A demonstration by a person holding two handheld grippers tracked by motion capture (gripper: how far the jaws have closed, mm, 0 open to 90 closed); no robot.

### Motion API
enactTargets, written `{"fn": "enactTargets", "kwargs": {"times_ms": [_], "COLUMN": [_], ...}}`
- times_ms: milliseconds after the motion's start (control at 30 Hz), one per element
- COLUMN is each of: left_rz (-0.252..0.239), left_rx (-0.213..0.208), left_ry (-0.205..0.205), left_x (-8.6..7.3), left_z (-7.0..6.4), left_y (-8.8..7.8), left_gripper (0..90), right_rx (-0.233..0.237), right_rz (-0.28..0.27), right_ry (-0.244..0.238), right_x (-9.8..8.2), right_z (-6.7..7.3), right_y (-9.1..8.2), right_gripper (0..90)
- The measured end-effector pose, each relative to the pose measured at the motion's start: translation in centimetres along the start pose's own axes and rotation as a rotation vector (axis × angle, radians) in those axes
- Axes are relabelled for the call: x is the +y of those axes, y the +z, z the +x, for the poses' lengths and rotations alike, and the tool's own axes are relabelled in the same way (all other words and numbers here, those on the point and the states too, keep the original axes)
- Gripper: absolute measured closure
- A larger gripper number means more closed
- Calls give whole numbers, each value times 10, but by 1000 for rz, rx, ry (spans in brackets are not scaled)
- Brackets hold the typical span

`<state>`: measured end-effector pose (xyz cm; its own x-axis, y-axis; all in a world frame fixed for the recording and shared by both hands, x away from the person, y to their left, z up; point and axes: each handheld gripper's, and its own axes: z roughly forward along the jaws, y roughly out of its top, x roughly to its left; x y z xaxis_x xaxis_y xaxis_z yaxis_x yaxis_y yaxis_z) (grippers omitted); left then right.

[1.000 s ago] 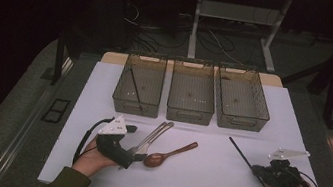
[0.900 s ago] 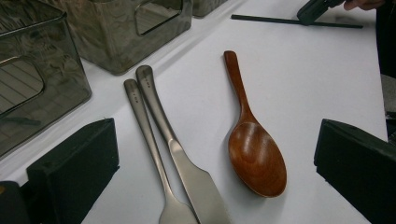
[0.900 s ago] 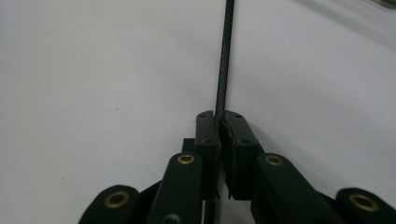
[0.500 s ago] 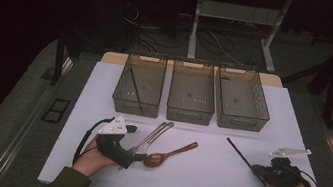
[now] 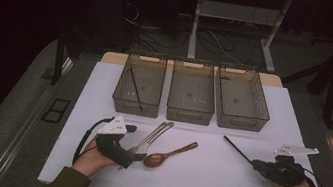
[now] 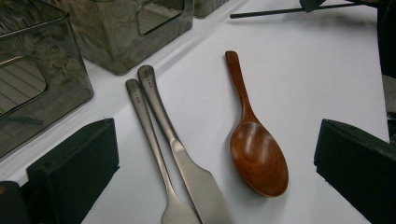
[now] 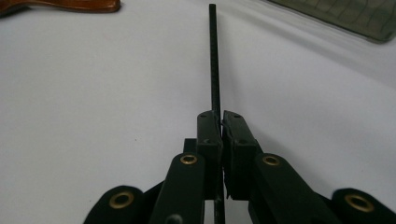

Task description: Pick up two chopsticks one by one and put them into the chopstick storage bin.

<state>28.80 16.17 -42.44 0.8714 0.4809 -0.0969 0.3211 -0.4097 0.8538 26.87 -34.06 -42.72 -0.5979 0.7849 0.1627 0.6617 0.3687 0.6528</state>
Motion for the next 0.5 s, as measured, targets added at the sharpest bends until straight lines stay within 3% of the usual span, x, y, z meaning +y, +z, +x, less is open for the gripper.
{"fn": "enactTargets", "kwargs": {"times_ms": [500], "left_rz": [-1], "left_rx": [2], "left_ry": [-2], "left_x": [0], "left_z": [1], "left_y": [0], "left_gripper": [0], "right_rx": [63], "right_rz": [-64], "right_ry": [-47], "right_x": [21], "right_z": [12], "right_y": [-5], "right_gripper": [853]}}
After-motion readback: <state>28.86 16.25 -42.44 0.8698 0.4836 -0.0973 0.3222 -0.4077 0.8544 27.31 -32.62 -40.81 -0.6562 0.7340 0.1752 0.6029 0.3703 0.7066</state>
